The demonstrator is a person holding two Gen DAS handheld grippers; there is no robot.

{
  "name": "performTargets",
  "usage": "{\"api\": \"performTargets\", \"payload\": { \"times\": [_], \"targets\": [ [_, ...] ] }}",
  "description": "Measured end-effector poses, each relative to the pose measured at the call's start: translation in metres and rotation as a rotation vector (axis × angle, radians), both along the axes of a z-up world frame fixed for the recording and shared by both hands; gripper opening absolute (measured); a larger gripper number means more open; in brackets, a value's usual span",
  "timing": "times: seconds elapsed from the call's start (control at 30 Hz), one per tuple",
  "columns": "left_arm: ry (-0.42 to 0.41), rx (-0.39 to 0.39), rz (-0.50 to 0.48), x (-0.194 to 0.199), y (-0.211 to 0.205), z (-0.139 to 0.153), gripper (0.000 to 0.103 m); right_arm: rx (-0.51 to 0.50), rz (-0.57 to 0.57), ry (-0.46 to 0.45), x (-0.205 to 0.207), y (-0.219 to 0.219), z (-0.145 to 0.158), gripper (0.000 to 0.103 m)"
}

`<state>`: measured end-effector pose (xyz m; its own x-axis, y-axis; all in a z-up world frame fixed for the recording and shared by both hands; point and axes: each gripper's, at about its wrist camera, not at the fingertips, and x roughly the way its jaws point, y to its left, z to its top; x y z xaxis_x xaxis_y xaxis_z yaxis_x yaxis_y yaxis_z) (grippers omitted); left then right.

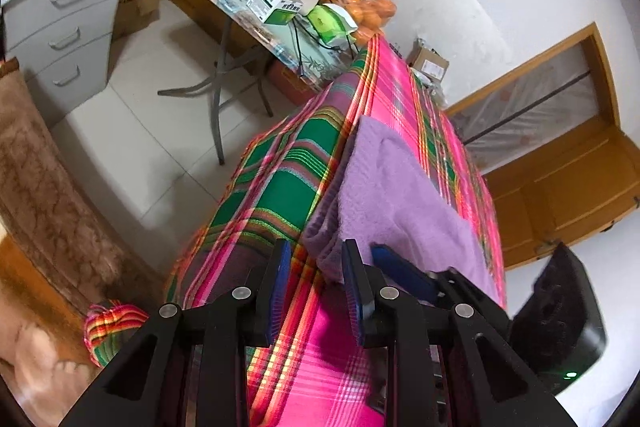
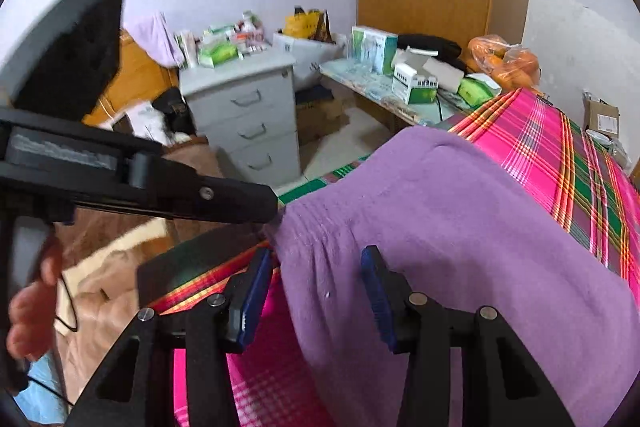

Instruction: Fold clothes

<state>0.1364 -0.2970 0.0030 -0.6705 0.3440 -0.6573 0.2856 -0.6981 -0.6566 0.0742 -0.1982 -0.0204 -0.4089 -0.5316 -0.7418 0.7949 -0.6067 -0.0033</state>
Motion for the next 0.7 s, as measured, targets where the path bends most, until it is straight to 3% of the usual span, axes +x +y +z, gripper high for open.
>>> {"api": "performTargets", "payload": {
  "times": [0.07,0.17,0.2,0.37,0.43,0.53,0.7],
  "targets": [
    [0.001,0.009,0.007,0.000,-0.002,0.001,0.027,-0.006,-0.013,-0.008,-0.003,0.000,0.000,0.045],
    [0.003,0.014,0.009,0.001,-0.004,0.001,0.027,-0.049,-0.026,-0.015,-0.006,0.008,0.008,0.017],
    [0.004,0.017,0.008,0.000,-0.005,0.001,0.027,-0.056,-0.033,-0.004,-0.006,0.010,0.012,0.015],
    [0.000,0.031,0.009,-0.001,-0.006,-0.002,0.027,-0.135,-0.105,0.112,-0.002,0.023,0.046,0.012],
    [-0.001,0.041,0.008,-0.002,-0.007,-0.003,0.027,-0.113,-0.109,0.135,-0.003,0.018,0.045,0.012],
    [0.001,0.036,0.010,-0.003,-0.008,-0.002,0.027,-0.086,-0.090,0.061,-0.009,0.005,0.026,0.012],
    [-0.004,0.042,0.019,-0.001,-0.011,-0.005,0.027,-0.034,-0.047,0.047,0.001,-0.011,0.007,0.013]
  ]
}}
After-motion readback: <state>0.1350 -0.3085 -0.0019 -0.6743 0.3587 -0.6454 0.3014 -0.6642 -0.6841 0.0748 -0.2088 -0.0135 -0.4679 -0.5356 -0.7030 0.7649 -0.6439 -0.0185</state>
